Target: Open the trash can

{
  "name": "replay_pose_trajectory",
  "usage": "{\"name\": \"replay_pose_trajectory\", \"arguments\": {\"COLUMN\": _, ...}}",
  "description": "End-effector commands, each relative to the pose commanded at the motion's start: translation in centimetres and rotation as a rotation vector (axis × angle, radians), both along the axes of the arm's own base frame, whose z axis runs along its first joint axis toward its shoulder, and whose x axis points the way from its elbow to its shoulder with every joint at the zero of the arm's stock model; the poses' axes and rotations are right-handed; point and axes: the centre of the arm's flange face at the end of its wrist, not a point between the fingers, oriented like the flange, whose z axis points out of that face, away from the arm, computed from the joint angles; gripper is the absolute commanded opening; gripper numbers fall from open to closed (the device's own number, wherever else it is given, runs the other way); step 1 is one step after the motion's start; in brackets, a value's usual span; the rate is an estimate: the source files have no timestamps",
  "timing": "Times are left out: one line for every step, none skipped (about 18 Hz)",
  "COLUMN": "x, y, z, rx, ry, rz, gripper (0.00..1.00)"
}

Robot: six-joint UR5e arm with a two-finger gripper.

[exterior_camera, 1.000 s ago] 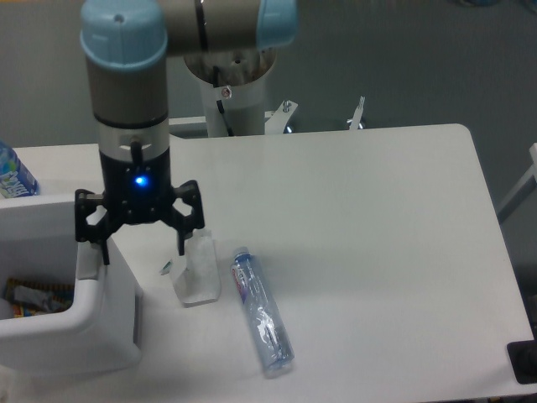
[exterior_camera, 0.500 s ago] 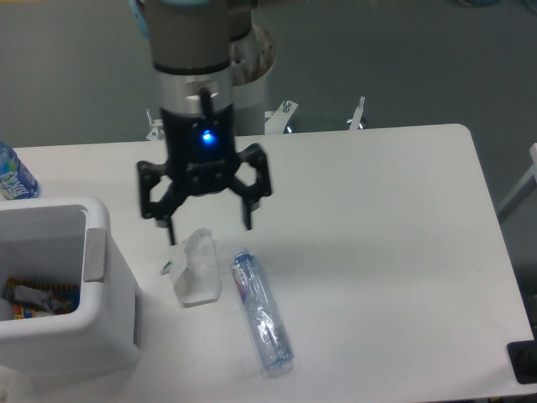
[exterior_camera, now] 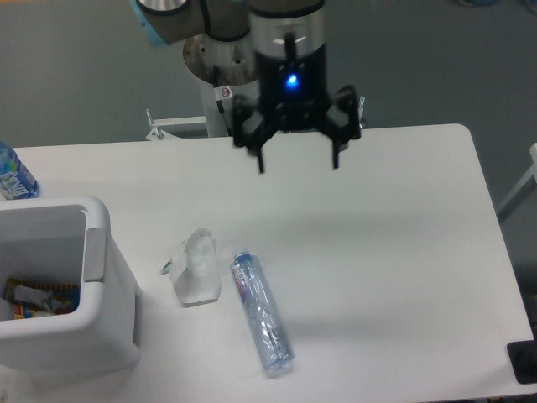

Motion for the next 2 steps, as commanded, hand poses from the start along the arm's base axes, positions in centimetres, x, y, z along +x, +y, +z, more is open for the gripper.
{"name": "replay_pose_trajectory", "arguments": {"x": -0.55, "y": -0.72, "z": -0.18, "rx": -0.006, "ry": -0.002, "rz": 0.000, "gripper": 1.00}}
{"name": "replay_pose_trajectory", "arguments": {"x": -1.00, "y": -1.49, "z": -0.17, "rx": -0.008, "ry": -0.001, "rz": 0.008, "gripper": 1.00}}
